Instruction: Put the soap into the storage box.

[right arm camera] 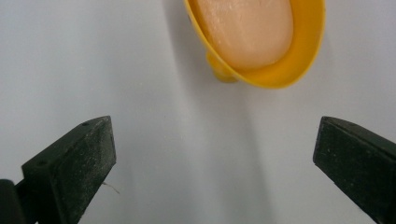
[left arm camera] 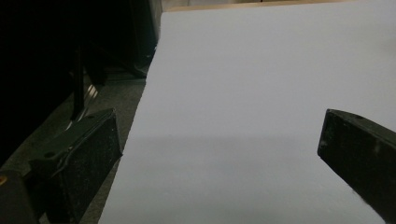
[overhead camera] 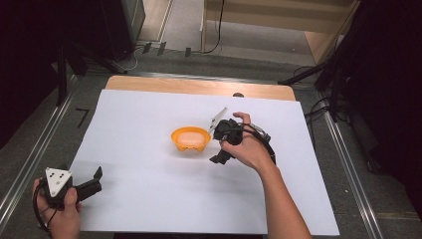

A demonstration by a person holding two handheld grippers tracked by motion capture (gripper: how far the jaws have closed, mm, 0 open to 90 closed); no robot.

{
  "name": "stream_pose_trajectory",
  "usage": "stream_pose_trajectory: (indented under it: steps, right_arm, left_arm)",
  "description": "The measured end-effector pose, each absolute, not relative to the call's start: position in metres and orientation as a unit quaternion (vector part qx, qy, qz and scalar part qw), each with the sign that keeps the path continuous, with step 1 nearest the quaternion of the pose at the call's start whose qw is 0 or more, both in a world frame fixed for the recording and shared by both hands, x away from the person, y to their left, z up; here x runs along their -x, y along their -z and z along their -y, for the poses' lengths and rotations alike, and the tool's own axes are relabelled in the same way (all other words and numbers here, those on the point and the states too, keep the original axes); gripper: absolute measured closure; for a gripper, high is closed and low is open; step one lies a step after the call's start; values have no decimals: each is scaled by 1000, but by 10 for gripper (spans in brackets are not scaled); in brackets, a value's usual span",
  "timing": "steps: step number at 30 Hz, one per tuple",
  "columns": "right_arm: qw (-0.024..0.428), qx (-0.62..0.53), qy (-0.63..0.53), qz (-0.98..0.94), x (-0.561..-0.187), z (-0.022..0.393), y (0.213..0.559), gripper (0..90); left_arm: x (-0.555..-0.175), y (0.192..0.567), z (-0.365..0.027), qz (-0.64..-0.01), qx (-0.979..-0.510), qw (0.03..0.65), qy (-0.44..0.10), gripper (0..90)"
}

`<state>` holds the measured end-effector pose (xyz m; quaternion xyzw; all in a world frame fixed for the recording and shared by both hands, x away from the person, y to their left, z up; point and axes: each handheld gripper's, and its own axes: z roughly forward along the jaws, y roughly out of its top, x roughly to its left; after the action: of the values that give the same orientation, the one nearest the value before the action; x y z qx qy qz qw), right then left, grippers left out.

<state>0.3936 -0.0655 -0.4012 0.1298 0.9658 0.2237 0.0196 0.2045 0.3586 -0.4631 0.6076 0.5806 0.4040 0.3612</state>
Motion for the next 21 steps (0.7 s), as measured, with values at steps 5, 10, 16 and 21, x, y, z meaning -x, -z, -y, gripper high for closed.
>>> stream_pose_trajectory:
  steps: [5, 10, 16, 21]
  right_arm:
    - [20, -135, -231, -963, -387, 76, 403, 0]
    - [24, -146, -233, -961, -381, 89, 407, 0]
    - [26, -157, -244, -957, -374, 106, 412, 0]
    - [29, -165, -251, -953, -368, 120, 416, 0]
  left_arm:
    - [-204, 463, -358, -581, -608, 361, -404, 0]
    - [-205, 463, -358, -580, -608, 361, -405, 0]
    - [-204, 463, -359, -580, -608, 361, -404, 0]
    - [-204, 463, -358, -579, -608, 361, -405, 0]
